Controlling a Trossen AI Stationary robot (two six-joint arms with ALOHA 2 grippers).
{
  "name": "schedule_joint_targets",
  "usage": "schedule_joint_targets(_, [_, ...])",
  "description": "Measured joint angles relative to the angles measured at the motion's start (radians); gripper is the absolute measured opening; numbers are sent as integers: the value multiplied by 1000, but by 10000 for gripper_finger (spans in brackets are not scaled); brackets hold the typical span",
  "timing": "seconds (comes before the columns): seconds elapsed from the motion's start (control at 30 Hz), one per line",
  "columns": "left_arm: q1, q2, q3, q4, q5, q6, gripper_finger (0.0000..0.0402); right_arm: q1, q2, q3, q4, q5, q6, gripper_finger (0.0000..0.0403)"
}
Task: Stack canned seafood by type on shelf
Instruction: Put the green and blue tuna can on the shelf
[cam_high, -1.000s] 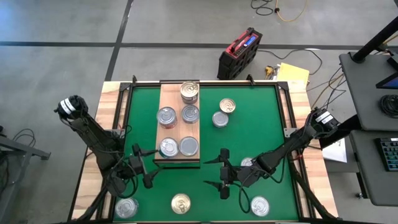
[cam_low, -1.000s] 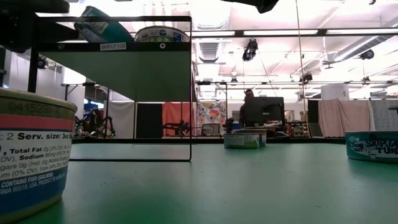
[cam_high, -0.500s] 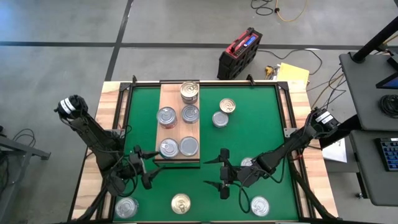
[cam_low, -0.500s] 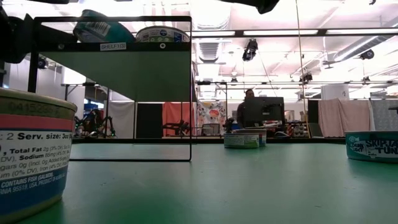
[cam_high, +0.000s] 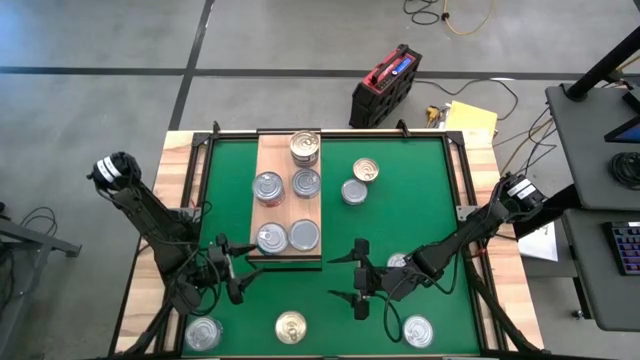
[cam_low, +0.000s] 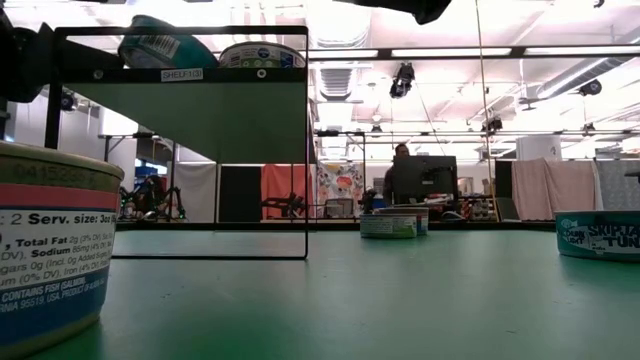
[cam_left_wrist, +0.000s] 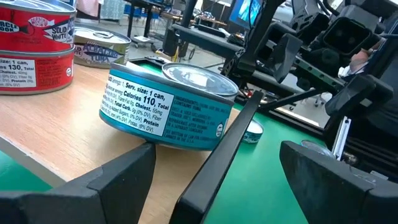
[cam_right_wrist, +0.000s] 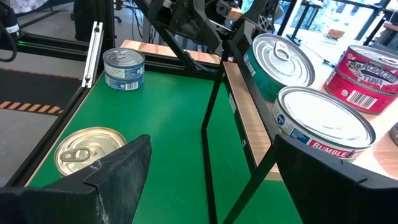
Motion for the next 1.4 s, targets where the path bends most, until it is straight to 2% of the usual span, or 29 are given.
schedule_joint_targets(0.8, [0,0,0,-47,-4,8,327,0,0,0,0,0,1,329])
schedule_joint_targets(1.4, [0,-29,0,-53,-58,-31,327,0,0,0,0,0,9,329])
